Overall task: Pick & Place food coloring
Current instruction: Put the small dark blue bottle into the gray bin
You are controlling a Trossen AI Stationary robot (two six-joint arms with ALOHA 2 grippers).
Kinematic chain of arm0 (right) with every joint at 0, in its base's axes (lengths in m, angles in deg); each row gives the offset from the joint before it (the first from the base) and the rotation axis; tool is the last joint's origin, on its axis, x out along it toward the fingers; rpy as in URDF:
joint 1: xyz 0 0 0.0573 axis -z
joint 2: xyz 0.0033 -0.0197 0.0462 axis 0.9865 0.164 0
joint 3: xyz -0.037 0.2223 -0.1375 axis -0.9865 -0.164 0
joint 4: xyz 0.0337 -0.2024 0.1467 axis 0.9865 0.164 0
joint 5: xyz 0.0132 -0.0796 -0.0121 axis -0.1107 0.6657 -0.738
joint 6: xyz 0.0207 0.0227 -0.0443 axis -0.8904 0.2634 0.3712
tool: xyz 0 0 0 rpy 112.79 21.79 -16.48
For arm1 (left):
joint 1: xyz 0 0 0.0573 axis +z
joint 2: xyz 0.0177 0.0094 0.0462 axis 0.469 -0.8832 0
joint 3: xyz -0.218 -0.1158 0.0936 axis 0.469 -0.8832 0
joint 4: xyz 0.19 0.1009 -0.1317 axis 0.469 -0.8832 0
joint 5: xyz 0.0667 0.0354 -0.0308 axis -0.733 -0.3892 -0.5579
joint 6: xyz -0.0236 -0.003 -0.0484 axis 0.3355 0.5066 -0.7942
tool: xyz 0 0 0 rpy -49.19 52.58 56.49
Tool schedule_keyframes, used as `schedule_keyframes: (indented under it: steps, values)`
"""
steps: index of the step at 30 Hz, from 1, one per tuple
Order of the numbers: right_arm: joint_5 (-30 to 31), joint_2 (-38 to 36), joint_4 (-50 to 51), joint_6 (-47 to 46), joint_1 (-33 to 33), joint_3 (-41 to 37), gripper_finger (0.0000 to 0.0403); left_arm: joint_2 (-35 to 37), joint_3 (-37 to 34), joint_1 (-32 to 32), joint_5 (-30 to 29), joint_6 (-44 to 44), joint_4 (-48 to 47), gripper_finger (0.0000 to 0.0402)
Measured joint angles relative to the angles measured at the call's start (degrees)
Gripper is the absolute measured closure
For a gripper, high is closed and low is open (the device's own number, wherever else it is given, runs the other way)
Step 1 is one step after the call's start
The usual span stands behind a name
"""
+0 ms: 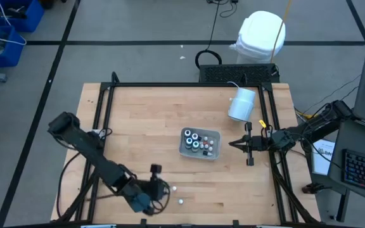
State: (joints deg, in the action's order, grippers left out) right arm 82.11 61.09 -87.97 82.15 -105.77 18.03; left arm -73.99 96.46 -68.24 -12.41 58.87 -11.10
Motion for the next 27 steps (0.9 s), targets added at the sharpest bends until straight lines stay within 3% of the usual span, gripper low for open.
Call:
schedule_keyframes:
  steps: [4,7,12,27]
  values:
    - [0.0,0.0,0.0,0.0,0.0,0.0,0.0403,4.4,0.8,0.8,-11.1,-2.2,-3.3,0.0335]
    - [0.0,0.0,0.0,0.0,0.0,0.0,0.0403,7.8,0.4,2.0,-13.8,-3.6,-5.7,0.0335]
    - [0.0,0.0,0.0,0.0,0.0,0.0,0.0403,10.5,-0.8,4.3,-13.8,-4.1,-9.3,0.0335]
    - [0.0,0.0,0.0,0.0,0.0,0.0,0.0403,9.6,-1.8,10.1,-12.2,-9.3,-15.5,0.0327]
